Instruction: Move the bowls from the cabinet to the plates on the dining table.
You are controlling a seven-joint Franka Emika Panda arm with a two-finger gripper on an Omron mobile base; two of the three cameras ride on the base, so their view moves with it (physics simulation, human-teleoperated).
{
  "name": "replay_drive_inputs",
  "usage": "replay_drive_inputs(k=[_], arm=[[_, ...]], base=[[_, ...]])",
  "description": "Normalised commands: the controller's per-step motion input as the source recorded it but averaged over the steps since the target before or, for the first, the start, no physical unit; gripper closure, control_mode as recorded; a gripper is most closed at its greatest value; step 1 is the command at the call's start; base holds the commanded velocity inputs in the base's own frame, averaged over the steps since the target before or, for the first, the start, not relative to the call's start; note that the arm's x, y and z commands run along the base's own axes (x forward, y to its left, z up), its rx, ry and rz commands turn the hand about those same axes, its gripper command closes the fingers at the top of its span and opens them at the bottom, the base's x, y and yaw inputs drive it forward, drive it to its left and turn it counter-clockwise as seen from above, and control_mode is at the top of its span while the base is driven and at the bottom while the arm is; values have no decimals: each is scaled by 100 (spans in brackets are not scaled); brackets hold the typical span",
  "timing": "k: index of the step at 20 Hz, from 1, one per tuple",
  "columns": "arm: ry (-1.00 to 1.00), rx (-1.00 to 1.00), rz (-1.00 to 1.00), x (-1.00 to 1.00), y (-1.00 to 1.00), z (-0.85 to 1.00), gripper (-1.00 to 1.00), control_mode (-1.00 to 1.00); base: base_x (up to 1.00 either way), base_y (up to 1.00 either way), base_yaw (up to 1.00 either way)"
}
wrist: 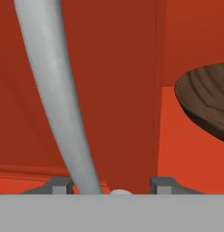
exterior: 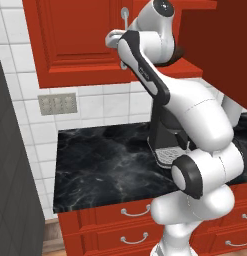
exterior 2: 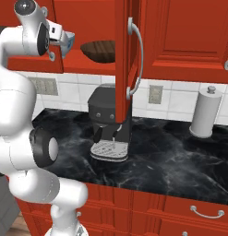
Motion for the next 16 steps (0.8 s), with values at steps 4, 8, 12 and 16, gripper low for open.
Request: replay_drive_inputs(k=[4,8,12,16], arm=[[2,0,0,0,1,0,100,-100],[4,0,0,0,6,0,100,-100],[1,0,0,0,15,0,100,-100],[0,0,3,-18,35,0,100,-100]], base=[[0,0,0],[0,0,0],[0,0,0],[0,0,0]])
